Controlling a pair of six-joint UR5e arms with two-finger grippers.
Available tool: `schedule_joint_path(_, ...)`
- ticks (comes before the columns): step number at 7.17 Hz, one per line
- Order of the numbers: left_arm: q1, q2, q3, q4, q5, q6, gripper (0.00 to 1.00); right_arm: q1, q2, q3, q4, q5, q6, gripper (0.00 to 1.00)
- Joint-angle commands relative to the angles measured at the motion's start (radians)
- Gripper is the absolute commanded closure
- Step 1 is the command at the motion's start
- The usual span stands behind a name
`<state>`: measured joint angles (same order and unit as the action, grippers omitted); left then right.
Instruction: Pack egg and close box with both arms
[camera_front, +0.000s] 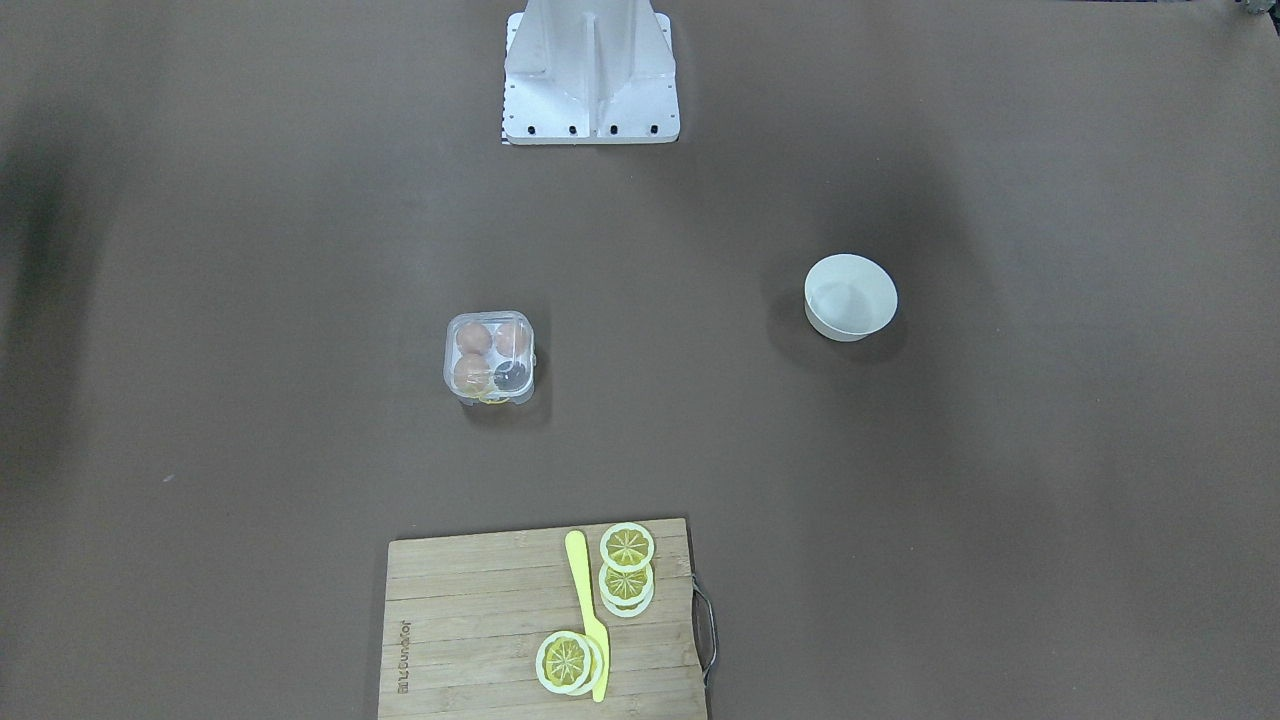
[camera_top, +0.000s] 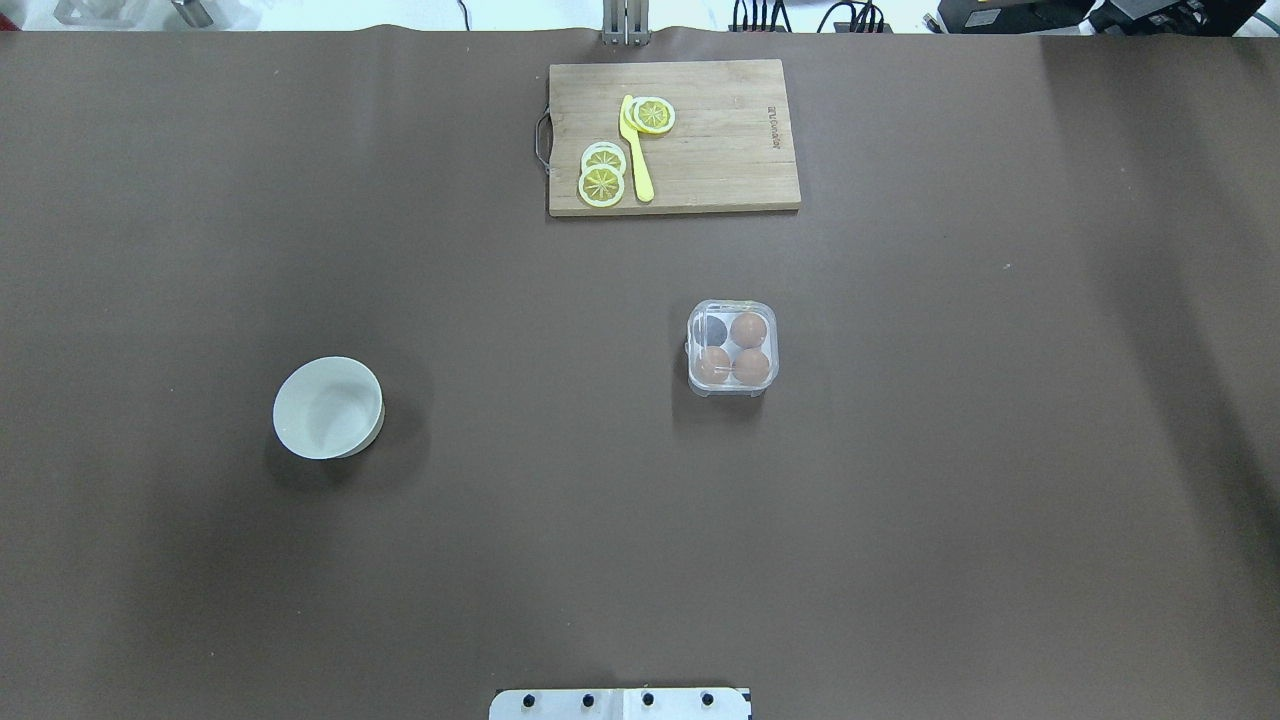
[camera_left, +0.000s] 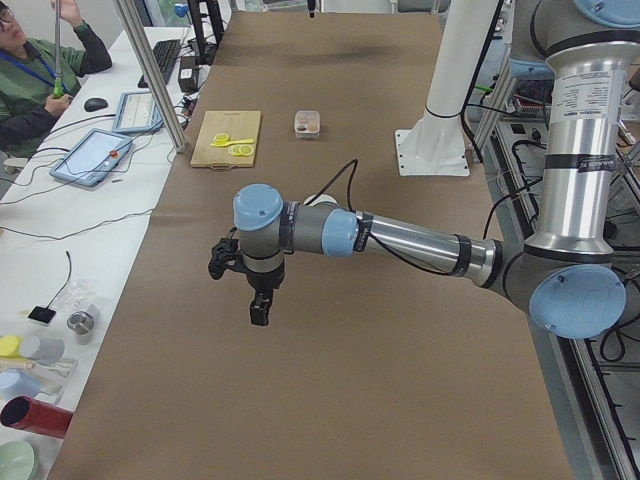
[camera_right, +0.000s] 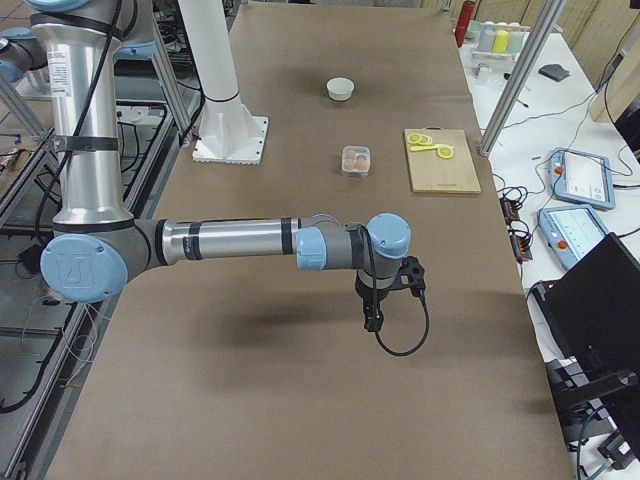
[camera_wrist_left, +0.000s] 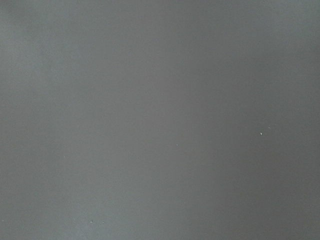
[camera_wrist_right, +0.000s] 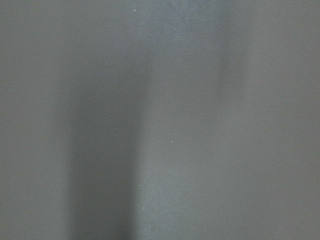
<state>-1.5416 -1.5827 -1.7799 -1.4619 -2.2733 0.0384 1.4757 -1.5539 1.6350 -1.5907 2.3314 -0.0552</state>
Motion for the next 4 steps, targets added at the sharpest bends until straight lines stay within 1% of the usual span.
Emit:
schedule_joint_path(1,0.000,0.001,-0.001,0.000,0.000,0.000,0.02,0.000,0.000,0.000,0.001,0.000,0.000,0.00)
schedule_joint_path(4,0.000,0.001,0.000,0.000,-0.002,-0.002,0.02,-0.008,0.000,0.000,0.001,0.000,0.000,0.00)
